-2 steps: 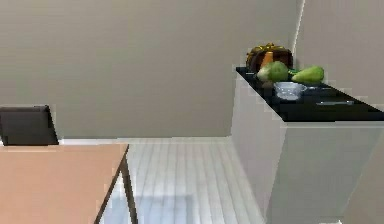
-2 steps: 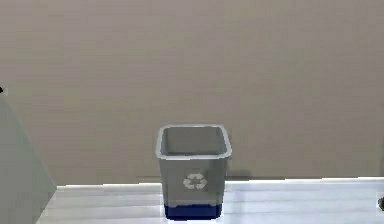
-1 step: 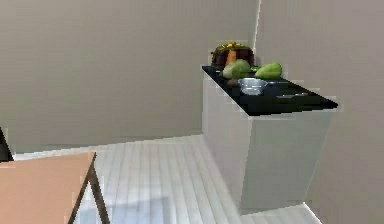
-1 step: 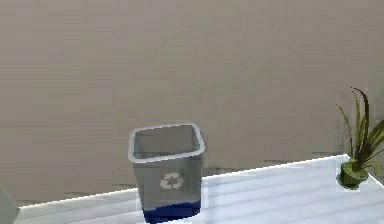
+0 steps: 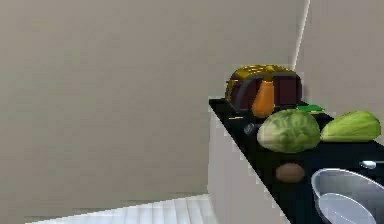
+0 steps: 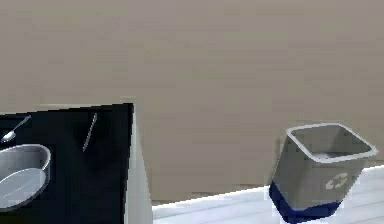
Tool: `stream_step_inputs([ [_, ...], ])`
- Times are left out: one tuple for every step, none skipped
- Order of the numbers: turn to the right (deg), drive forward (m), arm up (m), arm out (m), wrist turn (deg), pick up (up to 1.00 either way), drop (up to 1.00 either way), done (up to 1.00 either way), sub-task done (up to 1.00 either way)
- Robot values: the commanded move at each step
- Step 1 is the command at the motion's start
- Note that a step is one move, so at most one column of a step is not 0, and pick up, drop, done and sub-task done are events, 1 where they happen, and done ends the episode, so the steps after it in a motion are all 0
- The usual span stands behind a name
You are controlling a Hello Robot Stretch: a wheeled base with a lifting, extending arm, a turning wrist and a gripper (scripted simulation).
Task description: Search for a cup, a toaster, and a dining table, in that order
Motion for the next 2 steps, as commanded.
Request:
stream_step_inputs([
  [0.0, 0.2, 0.0, 0.0, 0.0, 0.0, 0.0, 0.0, 0.0],
  [-42.0, 0.0, 0.0, 0.0, 0.0, 0.0, 0.0, 0.0, 0.0],
])
